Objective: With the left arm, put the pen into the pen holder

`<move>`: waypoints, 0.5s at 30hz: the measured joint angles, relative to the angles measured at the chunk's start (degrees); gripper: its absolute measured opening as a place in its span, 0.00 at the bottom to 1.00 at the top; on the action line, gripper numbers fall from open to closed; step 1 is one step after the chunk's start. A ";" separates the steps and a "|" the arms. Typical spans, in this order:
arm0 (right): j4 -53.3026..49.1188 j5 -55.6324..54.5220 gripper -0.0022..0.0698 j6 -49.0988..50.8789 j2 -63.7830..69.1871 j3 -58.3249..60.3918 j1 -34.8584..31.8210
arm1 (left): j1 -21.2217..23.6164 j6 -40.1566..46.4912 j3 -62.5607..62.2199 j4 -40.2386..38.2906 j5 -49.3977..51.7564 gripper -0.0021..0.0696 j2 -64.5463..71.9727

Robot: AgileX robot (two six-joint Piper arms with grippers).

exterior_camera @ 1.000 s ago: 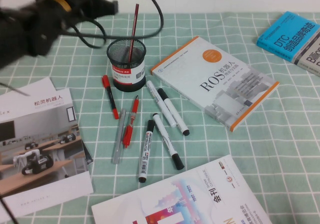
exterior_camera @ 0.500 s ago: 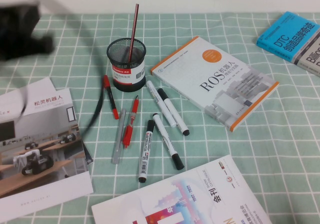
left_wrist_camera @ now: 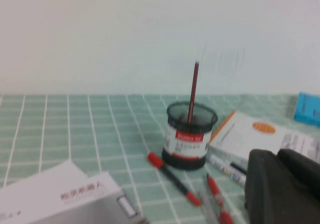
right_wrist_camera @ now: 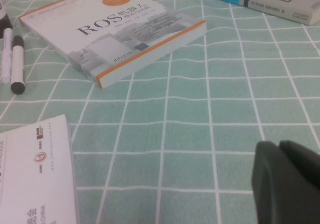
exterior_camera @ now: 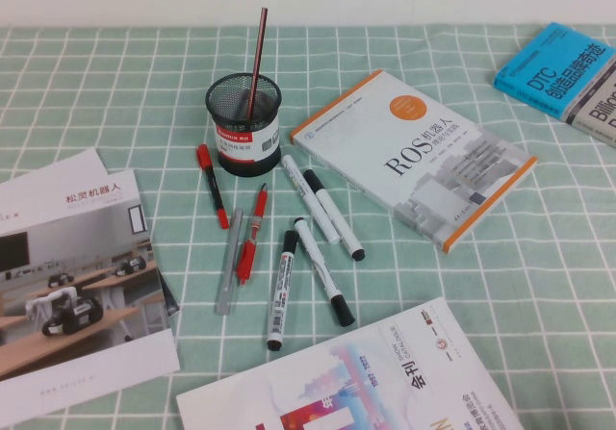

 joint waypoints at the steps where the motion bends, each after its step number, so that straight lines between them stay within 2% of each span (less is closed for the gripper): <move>1: 0.00 0.00 0.00 0.00 0.00 0.00 0.00 | 0.00 0.02 0.32 0.53 1.56 0.03 -0.95; 8: 0.00 0.00 0.00 0.00 0.00 0.00 0.00 | 0.00 0.02 0.76 5.90 13.76 0.03 -1.99; 15: 0.00 0.00 0.00 0.00 0.00 0.00 0.00 | 0.00 -3.78 0.78 6.42 15.18 0.03 -1.99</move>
